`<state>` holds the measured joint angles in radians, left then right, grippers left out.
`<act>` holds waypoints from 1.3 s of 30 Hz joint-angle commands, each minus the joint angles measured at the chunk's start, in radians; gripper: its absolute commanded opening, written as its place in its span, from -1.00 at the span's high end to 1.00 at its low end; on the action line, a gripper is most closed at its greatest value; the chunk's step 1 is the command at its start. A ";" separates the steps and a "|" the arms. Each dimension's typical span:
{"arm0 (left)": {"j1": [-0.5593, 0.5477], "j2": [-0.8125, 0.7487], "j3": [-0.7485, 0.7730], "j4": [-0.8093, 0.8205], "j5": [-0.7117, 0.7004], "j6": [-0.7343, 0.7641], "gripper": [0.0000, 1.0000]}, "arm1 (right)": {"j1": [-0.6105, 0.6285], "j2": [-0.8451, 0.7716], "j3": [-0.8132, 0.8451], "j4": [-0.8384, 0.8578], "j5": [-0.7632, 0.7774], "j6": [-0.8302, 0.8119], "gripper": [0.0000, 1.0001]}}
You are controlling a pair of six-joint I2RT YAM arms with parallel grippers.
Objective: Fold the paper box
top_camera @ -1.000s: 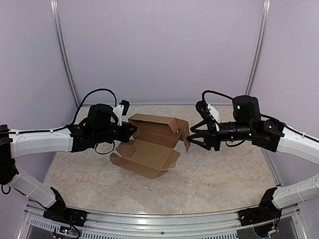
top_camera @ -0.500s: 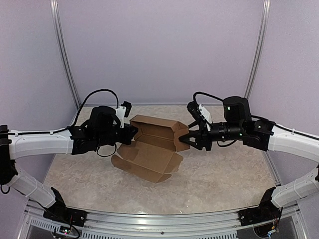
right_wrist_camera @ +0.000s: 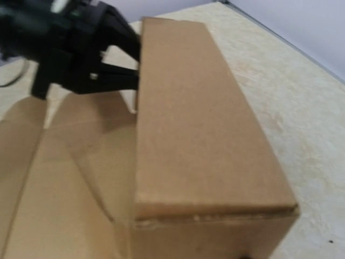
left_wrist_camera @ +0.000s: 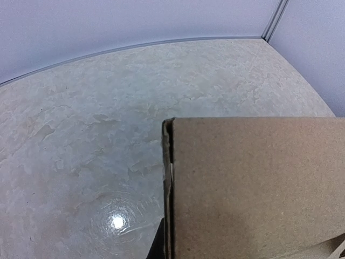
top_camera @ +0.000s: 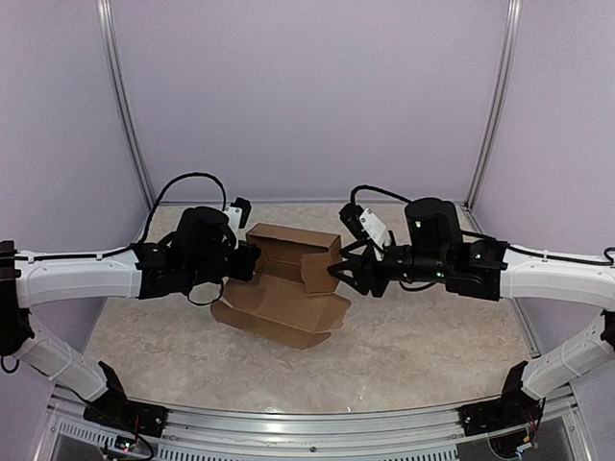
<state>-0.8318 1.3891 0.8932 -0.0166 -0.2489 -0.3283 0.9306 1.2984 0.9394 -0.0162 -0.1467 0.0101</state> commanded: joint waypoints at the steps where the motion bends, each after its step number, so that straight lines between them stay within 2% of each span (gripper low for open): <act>1: -0.021 0.019 0.046 -0.056 -0.061 -0.022 1.00 | 0.045 0.054 0.007 0.070 0.159 0.036 0.02; 8: -0.044 0.035 0.067 -0.077 -0.099 -0.057 1.00 | 0.106 0.146 0.036 0.129 0.385 0.044 0.01; 16: -0.070 0.067 0.094 -0.109 -0.139 -0.101 1.00 | 0.122 0.208 0.054 0.202 0.520 0.112 0.05; 34: -0.087 0.141 0.169 -0.144 -0.161 -0.163 1.00 | 0.150 0.342 0.110 0.302 0.648 0.173 0.63; 39: -0.087 0.151 0.187 -0.151 -0.153 -0.173 1.00 | 0.171 0.390 0.160 0.290 0.714 0.176 0.99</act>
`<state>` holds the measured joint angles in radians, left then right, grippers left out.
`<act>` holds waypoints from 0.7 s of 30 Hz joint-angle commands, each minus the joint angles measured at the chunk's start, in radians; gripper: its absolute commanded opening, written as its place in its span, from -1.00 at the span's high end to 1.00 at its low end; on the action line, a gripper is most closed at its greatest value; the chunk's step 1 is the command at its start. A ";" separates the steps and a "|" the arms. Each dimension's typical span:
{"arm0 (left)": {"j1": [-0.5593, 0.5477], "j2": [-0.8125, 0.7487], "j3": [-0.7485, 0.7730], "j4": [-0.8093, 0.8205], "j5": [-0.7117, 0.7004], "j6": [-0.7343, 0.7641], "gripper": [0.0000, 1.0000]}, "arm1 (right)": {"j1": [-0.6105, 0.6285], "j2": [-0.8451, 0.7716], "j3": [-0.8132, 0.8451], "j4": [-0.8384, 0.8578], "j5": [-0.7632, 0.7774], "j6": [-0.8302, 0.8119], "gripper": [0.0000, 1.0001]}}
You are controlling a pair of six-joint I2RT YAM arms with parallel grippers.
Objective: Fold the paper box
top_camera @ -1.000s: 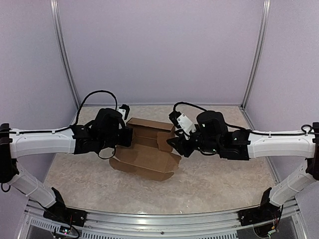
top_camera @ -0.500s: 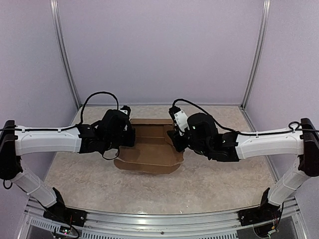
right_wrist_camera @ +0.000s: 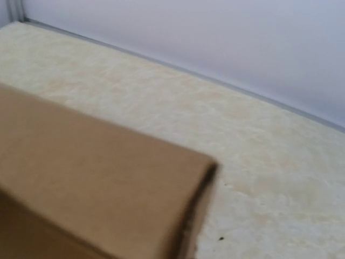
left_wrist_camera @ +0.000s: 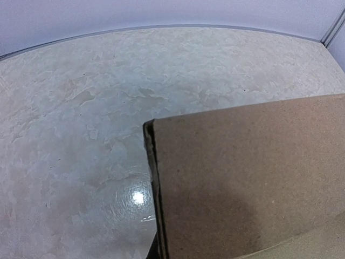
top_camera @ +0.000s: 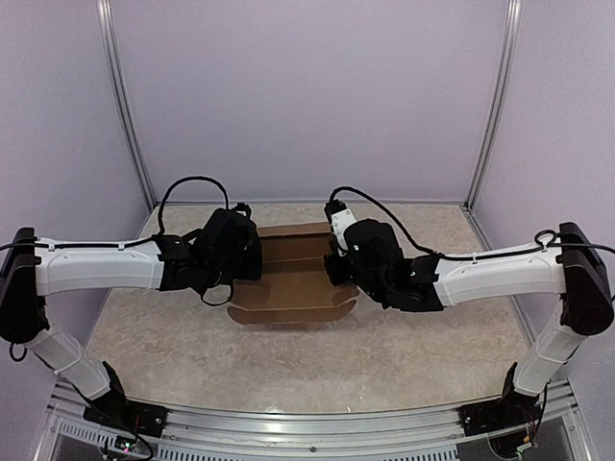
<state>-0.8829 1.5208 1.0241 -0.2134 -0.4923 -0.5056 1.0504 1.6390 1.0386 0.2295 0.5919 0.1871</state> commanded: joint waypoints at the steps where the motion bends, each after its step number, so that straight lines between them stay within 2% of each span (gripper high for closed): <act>1: -0.036 0.020 0.059 0.043 0.090 0.002 1.00 | 0.056 0.055 0.068 0.047 -0.017 0.000 1.00; 8: -0.036 0.019 0.070 0.032 0.077 -0.016 0.96 | 0.078 0.085 0.110 0.039 0.024 0.018 1.00; 12: -0.037 0.018 0.070 0.029 0.070 -0.023 0.68 | 0.079 0.090 0.116 0.033 0.043 0.019 1.00; 16: -0.037 0.018 0.070 0.029 0.070 -0.024 0.49 | 0.079 0.105 0.134 0.008 0.060 0.003 1.00; 21: -0.037 0.005 0.060 0.028 0.067 -0.022 0.11 | 0.073 0.122 0.142 0.001 0.076 -0.020 1.00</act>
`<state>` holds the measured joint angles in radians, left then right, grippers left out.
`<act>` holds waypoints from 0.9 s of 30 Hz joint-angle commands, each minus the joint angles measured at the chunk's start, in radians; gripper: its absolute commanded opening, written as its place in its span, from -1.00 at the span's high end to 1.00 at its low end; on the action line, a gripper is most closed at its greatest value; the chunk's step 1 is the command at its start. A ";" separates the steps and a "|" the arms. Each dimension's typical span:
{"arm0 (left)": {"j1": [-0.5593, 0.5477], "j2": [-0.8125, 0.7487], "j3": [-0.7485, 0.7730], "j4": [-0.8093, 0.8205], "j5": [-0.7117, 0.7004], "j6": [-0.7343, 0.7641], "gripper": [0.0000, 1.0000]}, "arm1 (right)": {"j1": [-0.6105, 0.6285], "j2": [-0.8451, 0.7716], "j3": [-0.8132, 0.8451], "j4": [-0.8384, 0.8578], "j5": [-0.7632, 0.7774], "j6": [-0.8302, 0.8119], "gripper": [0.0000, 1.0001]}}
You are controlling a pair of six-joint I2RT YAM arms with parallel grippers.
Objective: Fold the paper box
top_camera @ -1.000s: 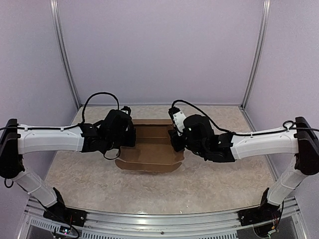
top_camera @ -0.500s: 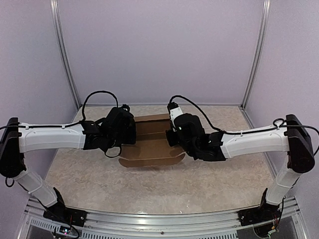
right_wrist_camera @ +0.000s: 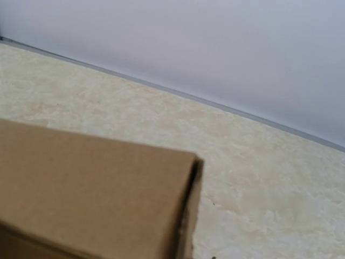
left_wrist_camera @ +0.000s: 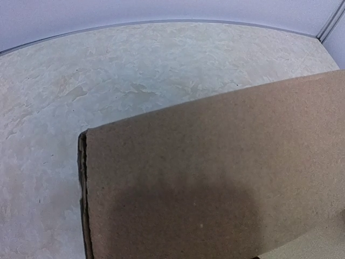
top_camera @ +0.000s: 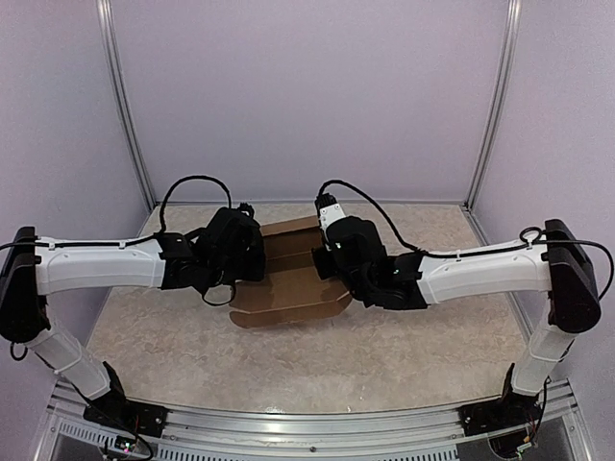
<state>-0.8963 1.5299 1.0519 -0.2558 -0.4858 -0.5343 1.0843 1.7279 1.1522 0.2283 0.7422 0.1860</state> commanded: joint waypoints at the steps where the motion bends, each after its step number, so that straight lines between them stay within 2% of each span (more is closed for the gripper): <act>1: -0.024 -0.009 0.028 0.070 0.058 0.009 0.05 | 0.037 0.036 0.028 0.001 -0.072 -0.021 1.00; 10: -0.021 -0.089 -0.046 0.057 0.101 0.027 -0.55 | -0.029 0.062 -0.002 0.027 -0.125 -0.044 1.00; 15: -0.010 -0.144 -0.107 0.065 0.144 0.029 -0.76 | -0.076 0.066 -0.044 0.093 -0.209 -0.050 1.00; 21: 0.007 -0.236 -0.167 0.063 0.182 0.074 -0.78 | -0.146 0.058 -0.137 0.218 -0.417 -0.075 1.00; 27: 0.015 -0.319 -0.179 0.047 0.155 0.130 -0.79 | -0.217 0.077 -0.207 0.344 -0.653 -0.097 1.00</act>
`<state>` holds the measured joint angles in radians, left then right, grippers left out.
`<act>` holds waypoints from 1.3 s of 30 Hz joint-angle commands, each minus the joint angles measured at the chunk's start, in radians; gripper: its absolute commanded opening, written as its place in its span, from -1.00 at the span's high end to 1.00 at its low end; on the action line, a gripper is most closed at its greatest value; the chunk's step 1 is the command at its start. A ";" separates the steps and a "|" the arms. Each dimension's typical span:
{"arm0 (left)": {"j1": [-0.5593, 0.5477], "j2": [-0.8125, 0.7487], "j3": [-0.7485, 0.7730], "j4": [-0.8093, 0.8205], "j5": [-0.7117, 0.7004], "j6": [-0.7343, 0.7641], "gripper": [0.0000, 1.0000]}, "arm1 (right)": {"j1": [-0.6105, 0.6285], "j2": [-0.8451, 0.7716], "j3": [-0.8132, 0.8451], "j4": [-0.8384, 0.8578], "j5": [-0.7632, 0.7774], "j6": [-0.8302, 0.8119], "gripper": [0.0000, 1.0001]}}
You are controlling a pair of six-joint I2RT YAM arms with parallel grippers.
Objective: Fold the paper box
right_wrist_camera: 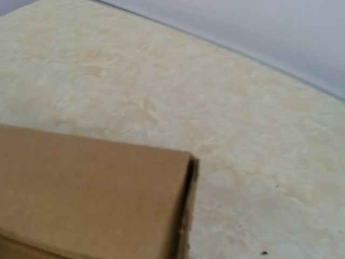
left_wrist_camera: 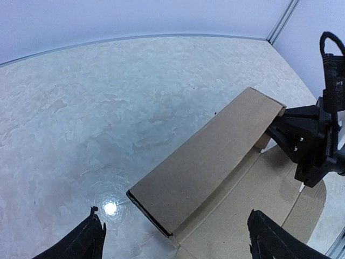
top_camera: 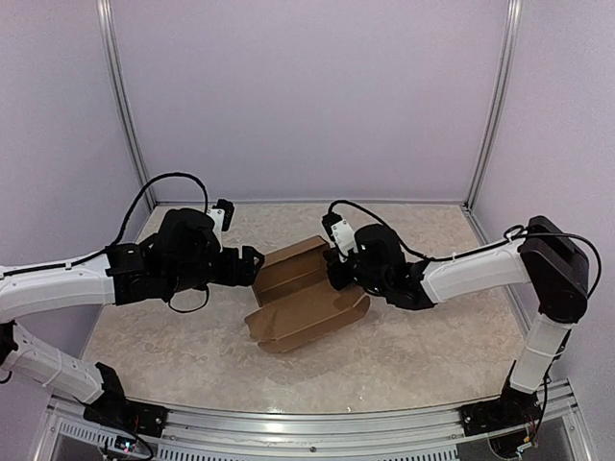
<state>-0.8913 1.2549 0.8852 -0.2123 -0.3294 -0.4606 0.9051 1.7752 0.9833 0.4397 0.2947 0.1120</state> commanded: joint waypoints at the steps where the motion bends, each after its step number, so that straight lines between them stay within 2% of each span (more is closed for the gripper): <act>1: 0.013 -0.046 -0.012 0.009 0.001 0.064 -0.79 | -0.047 0.035 -0.052 0.166 -0.250 -0.027 1.00; 7: 0.043 -0.008 0.015 0.075 0.077 0.085 -0.74 | -0.060 0.081 -0.119 0.347 -0.408 -0.079 1.00; 15: 0.049 0.128 0.093 0.123 0.177 0.103 -0.43 | -0.062 0.158 -0.160 0.500 -0.483 -0.098 1.00; 24: 0.055 0.269 0.164 0.174 0.315 0.089 0.64 | -0.064 0.227 -0.165 0.596 -0.513 -0.098 1.00; 28: 0.051 0.319 0.175 0.188 0.362 0.078 0.87 | -0.064 0.254 -0.175 0.649 -0.511 -0.089 1.00; 33: 0.034 0.369 0.191 0.168 0.342 0.085 1.00 | -0.064 0.279 -0.184 0.698 -0.502 -0.084 1.00; 39: 0.027 0.416 0.191 0.169 0.338 0.076 1.00 | -0.064 0.306 -0.186 0.722 -0.496 -0.074 1.00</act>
<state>-0.8551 1.6440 1.0523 -0.0437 -0.0002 -0.3813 0.8474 2.0506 0.8143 1.1042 -0.2039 0.0204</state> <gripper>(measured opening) 0.005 0.017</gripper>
